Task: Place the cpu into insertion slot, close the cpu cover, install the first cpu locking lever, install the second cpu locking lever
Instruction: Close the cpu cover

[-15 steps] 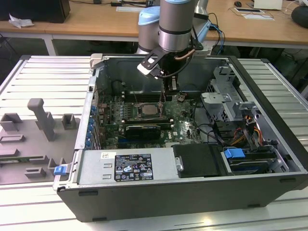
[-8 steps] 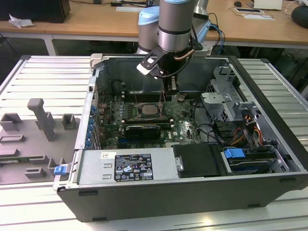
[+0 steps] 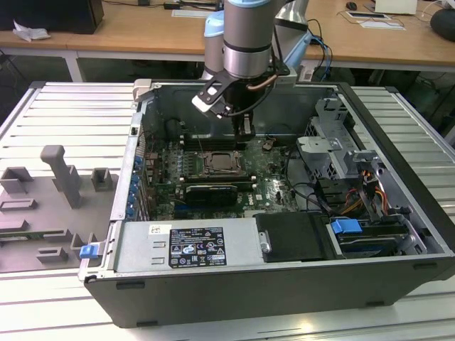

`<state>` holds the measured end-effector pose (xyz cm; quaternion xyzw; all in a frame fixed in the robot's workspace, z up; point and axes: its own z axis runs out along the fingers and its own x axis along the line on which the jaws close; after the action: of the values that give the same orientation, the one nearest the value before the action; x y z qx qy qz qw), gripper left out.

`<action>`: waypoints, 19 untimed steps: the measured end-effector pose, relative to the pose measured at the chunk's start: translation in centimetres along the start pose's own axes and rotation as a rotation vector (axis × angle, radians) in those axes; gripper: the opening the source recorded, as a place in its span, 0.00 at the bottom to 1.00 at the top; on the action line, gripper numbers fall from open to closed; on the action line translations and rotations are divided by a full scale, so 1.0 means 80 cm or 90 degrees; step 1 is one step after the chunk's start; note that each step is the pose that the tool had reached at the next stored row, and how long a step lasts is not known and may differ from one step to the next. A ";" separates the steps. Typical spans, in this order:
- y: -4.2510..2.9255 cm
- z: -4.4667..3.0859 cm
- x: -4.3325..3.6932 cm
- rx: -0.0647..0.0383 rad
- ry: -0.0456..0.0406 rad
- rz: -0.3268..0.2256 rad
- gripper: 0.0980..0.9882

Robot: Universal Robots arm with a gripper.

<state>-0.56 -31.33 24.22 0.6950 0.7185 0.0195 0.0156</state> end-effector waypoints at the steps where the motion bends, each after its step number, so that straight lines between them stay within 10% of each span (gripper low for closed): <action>1: -0.0035 0.0004 0.000 0.000 0.0001 0.000 0.00; 19: -0.0643 0.0384 0.002 0.000 0.0018 -0.012 0.00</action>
<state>-5.54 -31.32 20.90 0.6880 0.7252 0.0202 0.0147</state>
